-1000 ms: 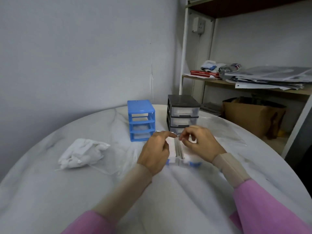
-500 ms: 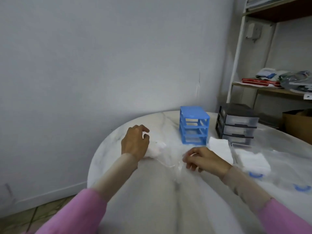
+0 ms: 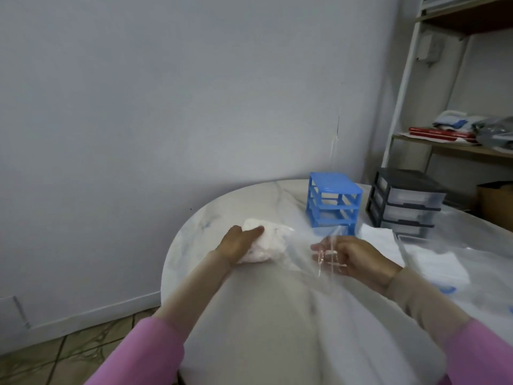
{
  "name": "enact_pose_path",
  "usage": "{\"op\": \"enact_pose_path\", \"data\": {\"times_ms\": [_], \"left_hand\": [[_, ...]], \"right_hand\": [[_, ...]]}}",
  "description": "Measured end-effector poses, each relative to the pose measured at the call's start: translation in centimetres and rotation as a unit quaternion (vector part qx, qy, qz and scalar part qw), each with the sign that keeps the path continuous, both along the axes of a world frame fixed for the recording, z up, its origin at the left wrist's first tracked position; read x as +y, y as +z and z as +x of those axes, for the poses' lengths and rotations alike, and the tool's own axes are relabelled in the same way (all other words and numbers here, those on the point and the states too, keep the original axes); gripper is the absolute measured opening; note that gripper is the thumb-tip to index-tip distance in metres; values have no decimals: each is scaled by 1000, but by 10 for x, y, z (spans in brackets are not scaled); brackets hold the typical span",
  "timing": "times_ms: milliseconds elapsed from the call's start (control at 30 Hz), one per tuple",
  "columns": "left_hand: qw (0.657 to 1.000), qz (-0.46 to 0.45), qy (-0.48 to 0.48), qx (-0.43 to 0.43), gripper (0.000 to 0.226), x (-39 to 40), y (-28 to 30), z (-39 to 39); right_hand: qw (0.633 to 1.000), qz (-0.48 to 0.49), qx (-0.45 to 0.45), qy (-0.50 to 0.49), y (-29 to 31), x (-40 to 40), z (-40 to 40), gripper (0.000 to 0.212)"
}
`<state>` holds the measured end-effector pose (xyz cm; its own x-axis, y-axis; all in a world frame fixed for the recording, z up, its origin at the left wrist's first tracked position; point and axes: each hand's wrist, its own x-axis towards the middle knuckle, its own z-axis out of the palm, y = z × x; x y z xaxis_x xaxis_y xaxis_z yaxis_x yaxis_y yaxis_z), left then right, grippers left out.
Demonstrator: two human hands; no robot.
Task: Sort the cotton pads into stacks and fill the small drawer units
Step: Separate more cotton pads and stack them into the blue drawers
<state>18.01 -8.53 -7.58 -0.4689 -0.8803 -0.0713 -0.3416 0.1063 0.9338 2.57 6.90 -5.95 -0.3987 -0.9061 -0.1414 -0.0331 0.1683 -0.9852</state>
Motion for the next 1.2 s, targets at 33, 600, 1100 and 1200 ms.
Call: {"op": "enact_pose_path", "data": {"times_ms": [33, 600, 1100, 1200], "left_hand": [[999, 22, -2, 29, 29, 2, 2, 0], [990, -116, -34, 78, 17, 38, 14, -24], [964, -218, -77, 133, 21, 56, 4, -34], [964, -171, -115, 166, 29, 57, 4, -36]], "right_hand": [[1000, -7, 15, 13, 1, 3, -2, 32], [994, -106, -5, 38, -12, 53, -42, 105], [987, -129, 23, 96, -25, 58, -48, 110], [987, -141, 56, 49, -27, 54, -50, 84]]}}
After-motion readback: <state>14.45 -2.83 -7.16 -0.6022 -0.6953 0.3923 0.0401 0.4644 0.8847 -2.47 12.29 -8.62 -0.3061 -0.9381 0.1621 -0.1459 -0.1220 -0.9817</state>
